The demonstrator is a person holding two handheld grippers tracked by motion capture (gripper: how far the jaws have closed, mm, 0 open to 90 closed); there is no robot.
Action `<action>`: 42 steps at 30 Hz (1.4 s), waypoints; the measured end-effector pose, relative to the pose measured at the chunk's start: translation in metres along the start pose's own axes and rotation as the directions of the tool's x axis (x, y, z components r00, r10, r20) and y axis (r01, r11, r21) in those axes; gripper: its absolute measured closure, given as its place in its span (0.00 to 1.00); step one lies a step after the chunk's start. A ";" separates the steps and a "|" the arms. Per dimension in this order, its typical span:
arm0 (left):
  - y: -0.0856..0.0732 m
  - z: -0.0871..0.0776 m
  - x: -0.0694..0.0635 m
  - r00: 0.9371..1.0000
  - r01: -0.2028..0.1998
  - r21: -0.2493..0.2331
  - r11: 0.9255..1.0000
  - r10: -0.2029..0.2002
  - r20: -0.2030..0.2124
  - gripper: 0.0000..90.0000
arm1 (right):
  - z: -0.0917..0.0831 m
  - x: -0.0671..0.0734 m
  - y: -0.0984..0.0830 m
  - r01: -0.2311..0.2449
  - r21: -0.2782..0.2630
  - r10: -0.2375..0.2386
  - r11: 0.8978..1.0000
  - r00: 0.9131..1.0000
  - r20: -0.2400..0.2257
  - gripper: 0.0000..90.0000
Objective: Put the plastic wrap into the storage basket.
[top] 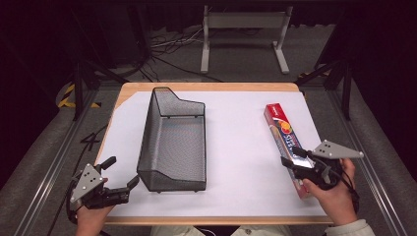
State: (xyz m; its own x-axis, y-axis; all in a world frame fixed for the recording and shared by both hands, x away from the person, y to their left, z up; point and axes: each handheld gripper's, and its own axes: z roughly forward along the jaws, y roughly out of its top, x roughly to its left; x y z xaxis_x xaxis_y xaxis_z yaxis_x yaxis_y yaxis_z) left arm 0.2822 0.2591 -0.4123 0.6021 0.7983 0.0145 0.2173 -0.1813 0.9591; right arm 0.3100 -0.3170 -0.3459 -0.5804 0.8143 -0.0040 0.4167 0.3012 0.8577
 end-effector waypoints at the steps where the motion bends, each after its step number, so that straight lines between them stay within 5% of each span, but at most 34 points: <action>1: 0.000 0.000 0.000 1.000 0.000 0.000 1.000 0.000 -0.001 0.06 | 0.001 -0.003 0.003 0.000 0.002 0.000 1.000 1.000 0.008 0.49; 4: 0.000 0.000 0.001 1.000 -0.002 -0.001 1.000 0.002 -0.002 0.06 | 0.006 -0.013 0.012 -0.010 0.022 0.009 1.000 0.999 0.043 0.41; 8: 0.000 0.000 0.001 1.000 0.000 0.003 1.000 0.000 -0.002 0.06 | 0.015 -0.030 0.018 -0.128 0.051 0.125 0.991 0.990 0.059 0.33; 15: -0.001 0.000 0.001 1.000 0.002 0.004 1.000 -0.002 -0.002 0.06 | 0.039 -0.050 0.022 -0.147 0.160 0.124 0.976 0.981 0.149 0.25; 19: -0.001 0.000 0.002 1.000 0.005 0.001 1.000 -0.005 -0.003 0.06 | 0.058 -0.061 0.019 -0.170 0.259 0.119 0.951 0.973 0.199 0.28; 21: -0.001 0.001 0.002 1.000 0.002 0.002 1.000 -0.002 -0.001 0.06 | 0.065 -0.063 0.017 -0.223 0.292 0.166 0.930 0.964 0.205 0.28; 27: -0.001 0.000 0.002 1.000 0.005 0.002 1.000 -0.005 -0.003 0.06 | 0.079 -0.071 0.016 -0.281 0.332 0.193 0.900 0.942 0.273 0.24; 29: -0.001 0.000 0.002 1.000 0.005 0.001 1.000 -0.005 -0.003 0.06 | 0.081 -0.072 0.016 -0.282 0.344 0.188 0.895 0.941 0.283 0.23; 30: -0.001 0.000 0.002 1.000 0.005 0.001 1.000 -0.005 -0.003 0.06 | 0.087 -0.075 0.012 -0.301 0.380 0.202 0.875 0.939 0.278 0.22; 32: -0.001 0.000 0.002 1.000 0.004 0.001 1.000 -0.004 -0.001 0.06 | 0.092 -0.078 0.009 -0.312 0.415 0.209 0.855 0.939 0.274 0.21; 34: -0.001 0.001 0.002 1.000 0.004 0.002 1.000 -0.004 -0.001 0.06 | 0.096 -0.080 0.007 -0.311 0.416 0.199 0.855 0.936 0.291 0.23; 39: -0.001 0.001 0.002 1.000 0.004 0.003 1.000 -0.004 -0.003 0.06 | 0.104 -0.081 0.001 -0.335 0.475 0.216 0.814 0.933 0.288 0.21; 42: -0.001 0.001 0.002 1.000 0.004 0.002 1.000 -0.004 -0.002 0.06 | 0.108 -0.080 -0.001 -0.341 0.492 0.221 0.801 0.932 0.288 0.21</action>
State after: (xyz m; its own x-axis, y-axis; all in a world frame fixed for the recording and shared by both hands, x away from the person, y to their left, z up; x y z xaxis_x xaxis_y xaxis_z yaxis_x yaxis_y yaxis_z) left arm 0.2835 0.2604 -0.4134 0.5996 0.8002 0.0113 0.2211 -0.1791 0.9587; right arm 0.4315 -0.3285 -0.4019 -0.2479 0.9681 0.0375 0.8760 0.2074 0.4355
